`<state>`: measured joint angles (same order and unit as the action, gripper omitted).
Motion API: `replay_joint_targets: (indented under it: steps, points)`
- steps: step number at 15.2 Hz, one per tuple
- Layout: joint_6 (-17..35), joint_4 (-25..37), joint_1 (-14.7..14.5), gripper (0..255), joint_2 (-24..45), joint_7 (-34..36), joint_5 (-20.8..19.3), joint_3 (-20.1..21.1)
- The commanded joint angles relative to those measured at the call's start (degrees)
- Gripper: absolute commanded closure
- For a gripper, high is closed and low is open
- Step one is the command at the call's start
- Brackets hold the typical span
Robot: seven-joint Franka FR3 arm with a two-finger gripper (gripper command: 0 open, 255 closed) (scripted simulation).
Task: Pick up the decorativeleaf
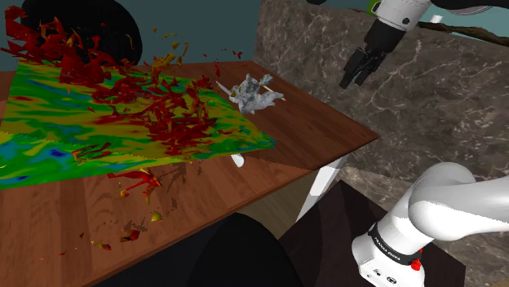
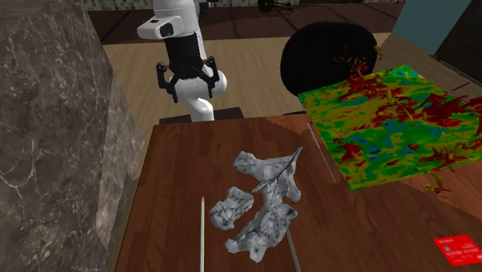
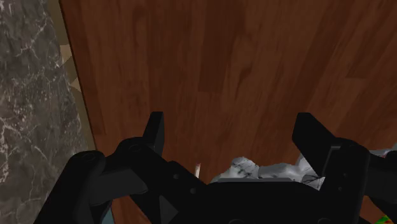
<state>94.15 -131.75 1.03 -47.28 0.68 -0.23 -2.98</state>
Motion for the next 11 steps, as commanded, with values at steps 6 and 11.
replay_joint_targets:
  steps: [6, 11]
  points:
    - [-2.74, 11.34, -4.26, 0, 16.69, -6.65, 4.24, -3.21]
    - [-8.31, 24.42, -7.62, 0, 32.98, -13.58, 9.57, -5.48]
